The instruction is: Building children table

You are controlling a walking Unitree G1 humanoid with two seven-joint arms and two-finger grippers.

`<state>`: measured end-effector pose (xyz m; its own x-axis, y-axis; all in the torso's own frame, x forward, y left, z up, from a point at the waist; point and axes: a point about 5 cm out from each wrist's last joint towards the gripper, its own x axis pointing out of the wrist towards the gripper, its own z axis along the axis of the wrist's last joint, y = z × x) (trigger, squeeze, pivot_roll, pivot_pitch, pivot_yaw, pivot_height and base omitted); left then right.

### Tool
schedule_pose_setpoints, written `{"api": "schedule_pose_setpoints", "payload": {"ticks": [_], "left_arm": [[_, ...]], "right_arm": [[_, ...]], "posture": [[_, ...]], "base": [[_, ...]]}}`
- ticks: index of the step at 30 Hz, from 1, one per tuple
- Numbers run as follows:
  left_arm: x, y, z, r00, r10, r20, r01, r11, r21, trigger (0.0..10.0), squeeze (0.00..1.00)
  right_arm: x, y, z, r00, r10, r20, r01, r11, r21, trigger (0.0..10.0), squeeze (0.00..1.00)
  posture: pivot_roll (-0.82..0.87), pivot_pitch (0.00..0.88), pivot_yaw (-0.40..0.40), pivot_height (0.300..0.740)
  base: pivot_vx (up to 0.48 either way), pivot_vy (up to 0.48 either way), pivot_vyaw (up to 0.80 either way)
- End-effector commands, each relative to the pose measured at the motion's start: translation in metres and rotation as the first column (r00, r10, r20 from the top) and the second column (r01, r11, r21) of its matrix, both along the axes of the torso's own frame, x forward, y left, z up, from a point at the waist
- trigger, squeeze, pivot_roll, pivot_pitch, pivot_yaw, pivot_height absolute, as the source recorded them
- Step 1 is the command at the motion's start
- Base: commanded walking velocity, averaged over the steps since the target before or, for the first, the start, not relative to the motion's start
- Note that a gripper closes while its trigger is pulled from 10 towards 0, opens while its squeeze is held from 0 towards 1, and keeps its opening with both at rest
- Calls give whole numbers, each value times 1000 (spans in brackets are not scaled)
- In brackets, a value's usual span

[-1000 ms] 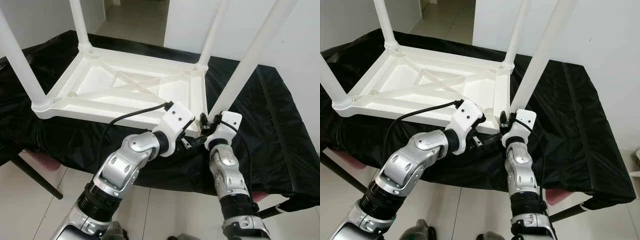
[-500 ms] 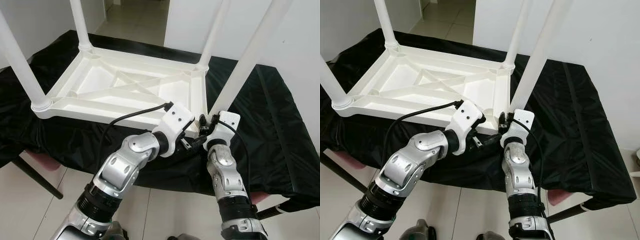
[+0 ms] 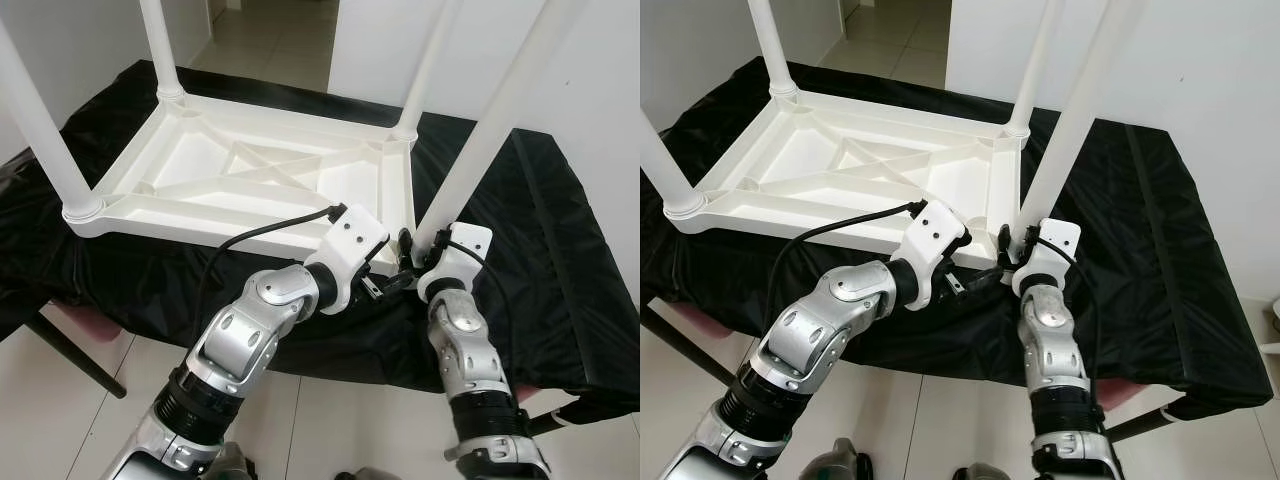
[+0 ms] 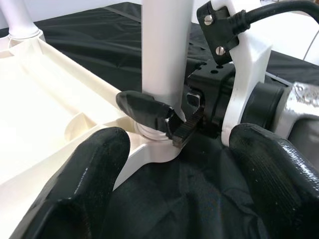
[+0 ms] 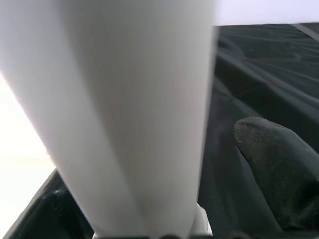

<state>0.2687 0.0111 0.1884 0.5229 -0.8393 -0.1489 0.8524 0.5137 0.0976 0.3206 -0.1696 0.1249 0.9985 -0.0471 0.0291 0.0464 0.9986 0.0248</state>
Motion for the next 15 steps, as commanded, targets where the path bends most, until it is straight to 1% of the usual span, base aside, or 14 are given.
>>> {"api": "schedule_pose_setpoints", "payload": {"ticks": [1, 4, 6, 7, 11, 13, 15], "left_arm": [[-1, -1, -2, 1000, -11, -4, 11, 1000, 5, 10000, 0], [-1, -1, -2, 1000, -11, -5, 11, 1000, 5, 10000, 0], [-1, 0, -1, 1000, -6, -6, 6, 1000, 3, 10000, 0], [-1, 0, -1, 1000, -3, -6, 3, 1000, 2, 10000, 0], [0, 0, -1, 1000, -2, -6, 2, 1000, 2, 10000, 0], [0, 0, -1, 1000, -2, -5, 2, 1000, 2, 10000, 0], [0, 1, 0, 1000, -1, -5, 1, 1000, 2, 10000, 0]], "right_arm": [[2, -7, -2, 999, 41, -7, -41, 999, -25, 10000, 0], [3, -10, -3, 997, 72, -7, -72, 996, -45, 10000, 0], [7, -20, -3, 979, 204, -14, -204, 978, -36, 10000, 0], [10, -26, -2, 957, 291, -15, -291, 956, -36, 10000, 0], [11, -27, -1, 944, 331, -19, -331, 942, -45, 10000, 0], [12, -26, 0, 909, 416, -24, -416, 908, -41, 10000, 0], [14, -26, 1, 865, 500, -42, -501, 864, -49, 10000, 0]], "posture": [[45, 0, -72, 740], [44, 4, -71, 740], [46, 8, -68, 740], [46, 8, -67, 740], [47, 8, -65, 740], [47, 8, -65, 740], [49, 9, -61, 740]], "base": [[0, 0, 0], [0, 0, 0], [0, 0, 0], [0, 0, 0], [0, 0, 0], [0, 0, 0], [0, 0, 0]]}}
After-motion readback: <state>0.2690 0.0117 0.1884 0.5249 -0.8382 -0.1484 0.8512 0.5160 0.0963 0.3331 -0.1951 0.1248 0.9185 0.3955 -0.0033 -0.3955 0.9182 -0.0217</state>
